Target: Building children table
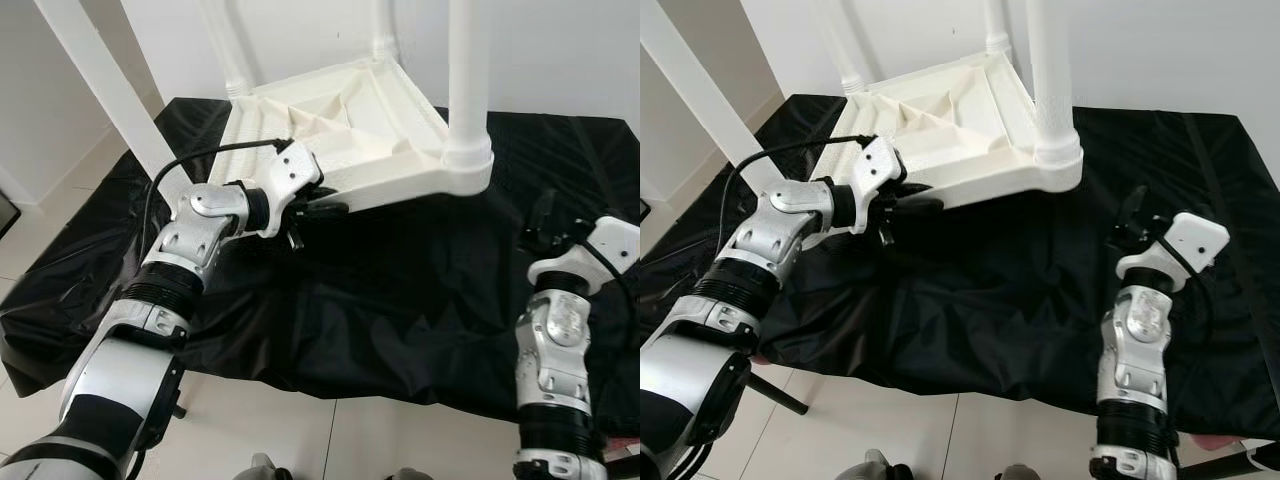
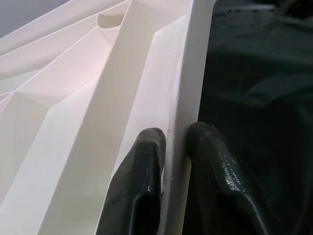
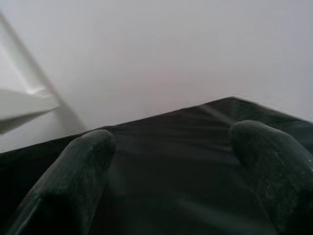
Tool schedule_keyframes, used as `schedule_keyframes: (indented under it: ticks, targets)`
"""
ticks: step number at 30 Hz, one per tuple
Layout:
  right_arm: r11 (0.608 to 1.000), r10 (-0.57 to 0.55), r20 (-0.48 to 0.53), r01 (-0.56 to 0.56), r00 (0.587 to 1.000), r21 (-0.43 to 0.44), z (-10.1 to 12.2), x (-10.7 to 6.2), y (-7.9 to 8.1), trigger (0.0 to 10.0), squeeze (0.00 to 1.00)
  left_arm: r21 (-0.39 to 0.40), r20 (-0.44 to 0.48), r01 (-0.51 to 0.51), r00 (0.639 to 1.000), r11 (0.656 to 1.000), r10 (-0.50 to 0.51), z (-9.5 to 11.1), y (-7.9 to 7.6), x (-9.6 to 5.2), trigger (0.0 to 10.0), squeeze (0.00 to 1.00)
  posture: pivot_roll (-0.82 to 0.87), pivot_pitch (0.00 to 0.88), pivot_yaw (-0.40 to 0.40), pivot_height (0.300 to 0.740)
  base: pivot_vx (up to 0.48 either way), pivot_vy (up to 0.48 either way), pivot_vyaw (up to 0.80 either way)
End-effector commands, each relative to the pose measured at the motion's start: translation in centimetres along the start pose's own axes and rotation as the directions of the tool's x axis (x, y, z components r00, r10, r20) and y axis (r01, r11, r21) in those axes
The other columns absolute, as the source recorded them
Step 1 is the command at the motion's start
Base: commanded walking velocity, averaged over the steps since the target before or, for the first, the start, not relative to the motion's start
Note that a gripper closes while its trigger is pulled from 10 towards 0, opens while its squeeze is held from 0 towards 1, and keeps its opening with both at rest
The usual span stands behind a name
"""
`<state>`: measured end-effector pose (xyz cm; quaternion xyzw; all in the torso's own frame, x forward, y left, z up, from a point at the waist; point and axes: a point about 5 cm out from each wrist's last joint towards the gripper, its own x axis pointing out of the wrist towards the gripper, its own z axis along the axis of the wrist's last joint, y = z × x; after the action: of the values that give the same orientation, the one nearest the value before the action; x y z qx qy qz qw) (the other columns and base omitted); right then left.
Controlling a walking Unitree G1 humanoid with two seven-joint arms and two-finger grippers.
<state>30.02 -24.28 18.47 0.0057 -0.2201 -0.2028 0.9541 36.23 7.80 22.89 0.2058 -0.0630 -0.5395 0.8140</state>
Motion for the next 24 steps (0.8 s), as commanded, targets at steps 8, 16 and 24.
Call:
schedule_keyframes:
  ticks: [8,16,24]
  targets:
    - [0.983,0.154,-0.117,-0.141,0.981,0.114,-1.8,2.3,3.9,10.0,0.0,0.093,0.233,-0.154,0.964,0.984,0.129,5.6,1.0,-0.6,0.0,0.0,-0.11,0.0,0.096,0.74,0.0,0.0,0.0]
    - [0.93,0.273,-0.008,-0.262,0.962,0.259,2.2,7.9,8.4,10.0,0.0,0.048,0.285,-0.138,0.951,0.989,0.119,6.4,-0.7,0.8,0.0,0.0,-0.09,0.0,0.084,0.74,0.0,0.0,0.0]
    - [0.816,0.416,0.223,-0.47,0.881,0.336,9.0,11.6,10.7,10.0,0.0,-0.05,0.351,-0.216,0.91,0.975,0.22,7.4,-0.3,1.6,0.0,0.0,-0.07,0.0,0.047,0.74,0.0,0.0,0.0]
